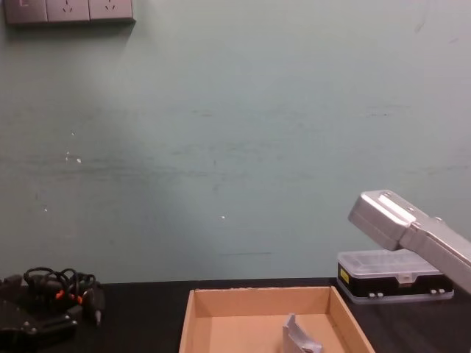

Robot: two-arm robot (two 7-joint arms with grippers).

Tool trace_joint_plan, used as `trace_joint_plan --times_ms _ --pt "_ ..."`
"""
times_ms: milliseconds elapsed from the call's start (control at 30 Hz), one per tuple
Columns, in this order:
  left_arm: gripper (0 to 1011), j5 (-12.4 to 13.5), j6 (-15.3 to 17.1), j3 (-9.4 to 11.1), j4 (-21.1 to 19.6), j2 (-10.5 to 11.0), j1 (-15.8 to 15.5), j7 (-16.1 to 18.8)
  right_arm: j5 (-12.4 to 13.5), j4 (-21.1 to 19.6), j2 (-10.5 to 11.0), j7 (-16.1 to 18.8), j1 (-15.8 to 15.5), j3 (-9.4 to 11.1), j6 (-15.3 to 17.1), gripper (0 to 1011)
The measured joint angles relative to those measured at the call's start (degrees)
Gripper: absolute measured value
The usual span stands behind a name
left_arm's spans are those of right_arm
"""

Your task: Use one hand to pick up the angle iron from the table and place it into the box.

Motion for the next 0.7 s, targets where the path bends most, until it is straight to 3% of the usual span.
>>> trace_joint_plan --times_ms 300,700 --pt "1011 0.0 0.0 0.0 0.0 0.0 0.0 0.0 0.0 0.0 0.1 0.1 0.1 -0.2 0.0 985" --pt "1011 0.0 0.0 0.0 0.0 0.0 0.0 0.0 0.1 -0.1 0.2 0.1 0.2 -0.3 -0.1 660"
